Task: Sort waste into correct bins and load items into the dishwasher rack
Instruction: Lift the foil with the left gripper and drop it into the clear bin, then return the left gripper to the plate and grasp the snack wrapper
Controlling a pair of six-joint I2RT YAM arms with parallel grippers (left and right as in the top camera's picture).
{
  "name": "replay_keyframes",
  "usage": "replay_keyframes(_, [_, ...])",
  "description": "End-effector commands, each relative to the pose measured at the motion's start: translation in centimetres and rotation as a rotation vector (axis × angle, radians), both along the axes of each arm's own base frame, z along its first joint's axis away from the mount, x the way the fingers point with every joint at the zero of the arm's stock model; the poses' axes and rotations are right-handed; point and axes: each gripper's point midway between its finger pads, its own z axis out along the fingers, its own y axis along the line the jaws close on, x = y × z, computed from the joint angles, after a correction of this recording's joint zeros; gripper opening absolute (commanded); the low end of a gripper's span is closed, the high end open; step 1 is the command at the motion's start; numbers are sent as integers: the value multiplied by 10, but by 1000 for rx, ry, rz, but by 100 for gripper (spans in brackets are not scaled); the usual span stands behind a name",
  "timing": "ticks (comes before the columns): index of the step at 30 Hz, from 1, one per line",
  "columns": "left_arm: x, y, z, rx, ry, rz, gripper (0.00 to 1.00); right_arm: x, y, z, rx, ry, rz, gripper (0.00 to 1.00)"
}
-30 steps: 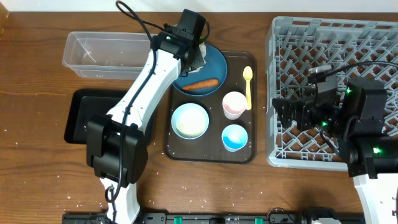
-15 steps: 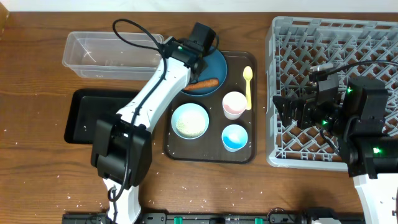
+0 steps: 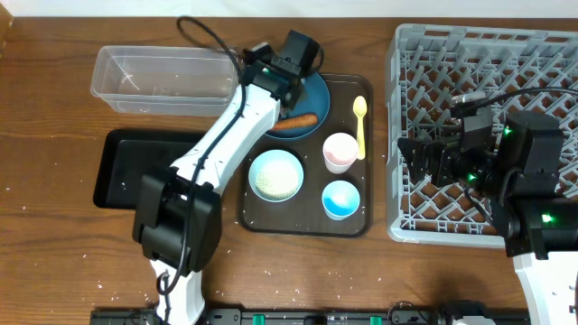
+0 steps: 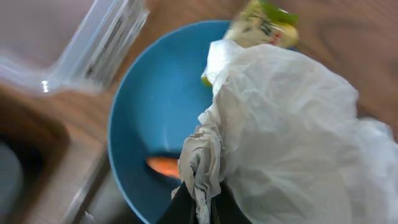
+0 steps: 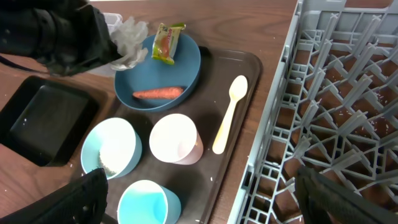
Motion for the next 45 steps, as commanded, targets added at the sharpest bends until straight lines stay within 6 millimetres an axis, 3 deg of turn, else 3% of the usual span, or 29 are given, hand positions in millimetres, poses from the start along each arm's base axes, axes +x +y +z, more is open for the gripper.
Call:
replay_keyframes(1, [9, 29, 57, 103, -83, -187, 6, 1, 3, 8, 8, -13, 3, 93])
replay_keyframes(6, [23, 108, 68, 129, -86, -64, 6, 0, 3, 7, 8, -8, 3, 94])
replay_keyframes(12, [49, 153, 45, 97, -82, -62, 6, 0, 3, 7, 8, -8, 3, 95])
replay_keyframes(16, [51, 177, 25, 100, -36, -16, 8, -1, 3, 6, 7, -3, 3, 96])
replay_keyframes(17, [49, 181, 21, 101, -22, -10, 13, -1, 3, 5, 7, -1, 3, 96])
replay_keyframes(23, [47, 185, 19, 105, -8, -1, 61, -2, 3, 4, 6, 4, 3, 98])
replay_keyframes(28, [53, 185, 23, 103, -37, -1, 74, -3, 2, 2, -2, 11, 4, 99])
replay_keyframes(31, [60, 173, 27, 83, -71, -49, 77, -2, -1, 1, -15, 11, -11, 99])
replay_keyframes(38, [74, 81, 38, 39, -171, -372, 79, -1, -3, 1, -23, 10, -21, 99])
replay_keyframes(42, [80, 31, 23, 112, -201, -468, 85, -1, -3, 1, -23, 11, -21, 99])
replay_keyframes(45, [87, 14, 4, 189, -207, -462, 88, -2, -3, 0, -23, 14, -21, 99])
